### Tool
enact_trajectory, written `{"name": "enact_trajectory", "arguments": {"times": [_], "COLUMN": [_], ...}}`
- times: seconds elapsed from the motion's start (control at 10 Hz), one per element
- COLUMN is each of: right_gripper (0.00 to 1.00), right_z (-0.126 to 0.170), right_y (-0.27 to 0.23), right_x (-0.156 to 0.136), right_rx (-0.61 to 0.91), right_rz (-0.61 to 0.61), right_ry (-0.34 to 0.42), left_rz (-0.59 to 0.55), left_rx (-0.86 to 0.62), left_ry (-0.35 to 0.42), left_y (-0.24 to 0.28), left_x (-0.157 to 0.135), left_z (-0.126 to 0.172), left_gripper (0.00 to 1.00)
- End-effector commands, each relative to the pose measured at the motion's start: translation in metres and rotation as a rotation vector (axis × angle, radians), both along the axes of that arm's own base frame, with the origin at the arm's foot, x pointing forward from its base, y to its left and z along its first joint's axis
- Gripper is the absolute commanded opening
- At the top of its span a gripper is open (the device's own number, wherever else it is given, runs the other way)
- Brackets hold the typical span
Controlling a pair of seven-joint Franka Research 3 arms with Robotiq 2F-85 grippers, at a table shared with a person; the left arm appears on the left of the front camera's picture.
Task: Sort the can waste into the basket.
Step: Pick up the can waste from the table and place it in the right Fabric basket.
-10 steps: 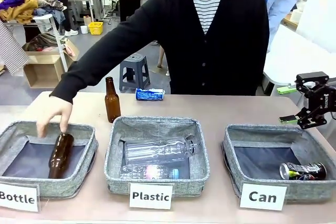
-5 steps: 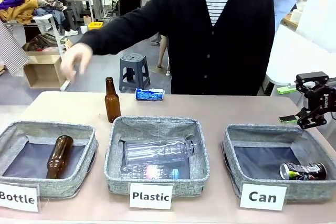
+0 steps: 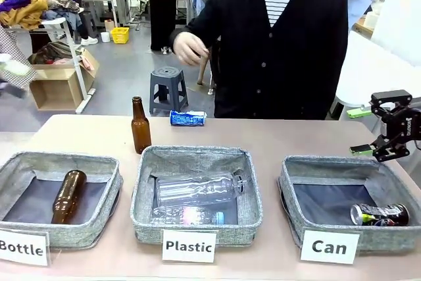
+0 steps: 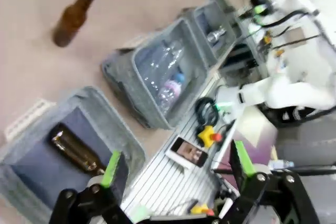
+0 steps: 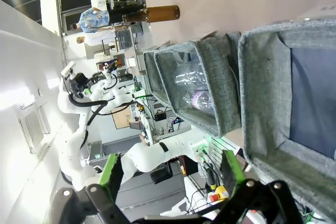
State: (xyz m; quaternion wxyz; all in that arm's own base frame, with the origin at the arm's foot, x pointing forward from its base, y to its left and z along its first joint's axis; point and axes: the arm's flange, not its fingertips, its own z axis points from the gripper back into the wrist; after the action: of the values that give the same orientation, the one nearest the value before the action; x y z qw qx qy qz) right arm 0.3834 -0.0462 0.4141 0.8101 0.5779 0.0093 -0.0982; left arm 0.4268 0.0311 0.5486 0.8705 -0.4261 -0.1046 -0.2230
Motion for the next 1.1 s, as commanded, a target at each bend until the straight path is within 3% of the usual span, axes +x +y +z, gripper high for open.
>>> {"name": "enact_trajectory", "arguments": {"times": [0.0,0.1,0.6,0.8,0.9,1.0], "right_gripper": [1.00,1.00,1.00,1.00,1.00,1.00], "right_z": [0.001,0.001,0.001,0.001,0.001,0.001], "right_y": [0.000,0.000,0.000,0.000,0.000,0.000], "right_x": [0.000,0.000,0.000,0.000,0.000,0.000], "right_rx": [-0.003,-0.003,-0.003,-0.003,-0.003,-0.003], "right_rz": [0.000,0.000,0.000,0.000,0.000,0.000], "right_ry": [-0.008,-0.008,-0.008,-0.008,-0.008,-0.008], "left_rz": [-0.060,0.000,0.010,-0.067,-0.125,-0.202], "left_rx": [0.107,0.000,0.016,0.127,0.206,0.261], "left_ry": [0.057,0.000,0.016,-0.144,-0.280,-0.367], "left_y": [-0.014,0.000,0.005,0.006,-0.011,-0.032], "left_x": [0.037,0.000,0.006,0.071,0.107,0.137], "left_z": [0.001,0.000,0.003,0.046,0.067,0.075], "left_gripper": [1.00,1.00,1.00,1.00,1.00,1.00]}}
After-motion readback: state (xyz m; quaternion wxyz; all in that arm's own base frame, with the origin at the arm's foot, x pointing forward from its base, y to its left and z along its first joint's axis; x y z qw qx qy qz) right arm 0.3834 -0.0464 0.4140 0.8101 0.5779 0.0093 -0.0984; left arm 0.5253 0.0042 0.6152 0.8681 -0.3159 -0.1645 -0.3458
